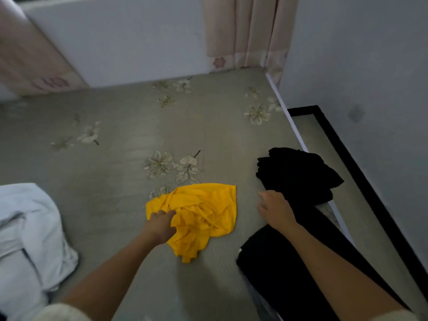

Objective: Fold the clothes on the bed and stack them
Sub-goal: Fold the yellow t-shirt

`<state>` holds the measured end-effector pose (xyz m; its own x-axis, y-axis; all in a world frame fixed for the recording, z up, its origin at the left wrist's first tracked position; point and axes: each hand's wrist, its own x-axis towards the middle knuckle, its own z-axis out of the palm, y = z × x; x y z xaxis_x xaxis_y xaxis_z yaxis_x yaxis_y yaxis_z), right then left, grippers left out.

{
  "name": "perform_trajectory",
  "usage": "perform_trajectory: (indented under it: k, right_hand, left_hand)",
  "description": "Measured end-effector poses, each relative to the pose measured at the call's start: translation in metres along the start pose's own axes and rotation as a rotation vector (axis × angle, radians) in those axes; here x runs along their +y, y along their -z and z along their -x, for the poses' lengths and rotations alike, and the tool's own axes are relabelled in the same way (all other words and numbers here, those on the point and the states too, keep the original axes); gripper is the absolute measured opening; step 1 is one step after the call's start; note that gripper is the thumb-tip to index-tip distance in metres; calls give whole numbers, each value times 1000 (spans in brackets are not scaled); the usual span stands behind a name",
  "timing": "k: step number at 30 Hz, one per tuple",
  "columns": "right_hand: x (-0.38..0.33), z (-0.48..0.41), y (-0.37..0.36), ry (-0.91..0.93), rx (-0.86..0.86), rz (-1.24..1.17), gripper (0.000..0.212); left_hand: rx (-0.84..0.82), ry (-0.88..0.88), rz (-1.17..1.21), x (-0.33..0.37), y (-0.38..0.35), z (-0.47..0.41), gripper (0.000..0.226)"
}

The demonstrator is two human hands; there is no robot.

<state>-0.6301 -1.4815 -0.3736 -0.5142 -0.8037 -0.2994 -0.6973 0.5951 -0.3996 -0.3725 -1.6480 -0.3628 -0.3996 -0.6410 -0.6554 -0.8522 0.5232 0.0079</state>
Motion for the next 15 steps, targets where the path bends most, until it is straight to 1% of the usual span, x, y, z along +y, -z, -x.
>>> perform_trajectory:
  k: [2,5,7,9,15]
  right_hand:
    - [-25,3,-13,24,-36,42,38]
    - [-57,16,-36,88,-130,75,51]
    - [-76,30,-49,98,-166,109,45]
    - [-92,44,-63,116,-186,131,44]
    - [-122,66,-104,98,-256,180,42]
  left_hand:
    - [51,17,67,-22,-6,13,56]
    - [145,31,168,-52,-18,35,52]
    - [193,51,238,-71,-29,50,53]
    - [221,62,308,-92,-42,63,52]
    - [150,32,446,-151,-80,73,43]
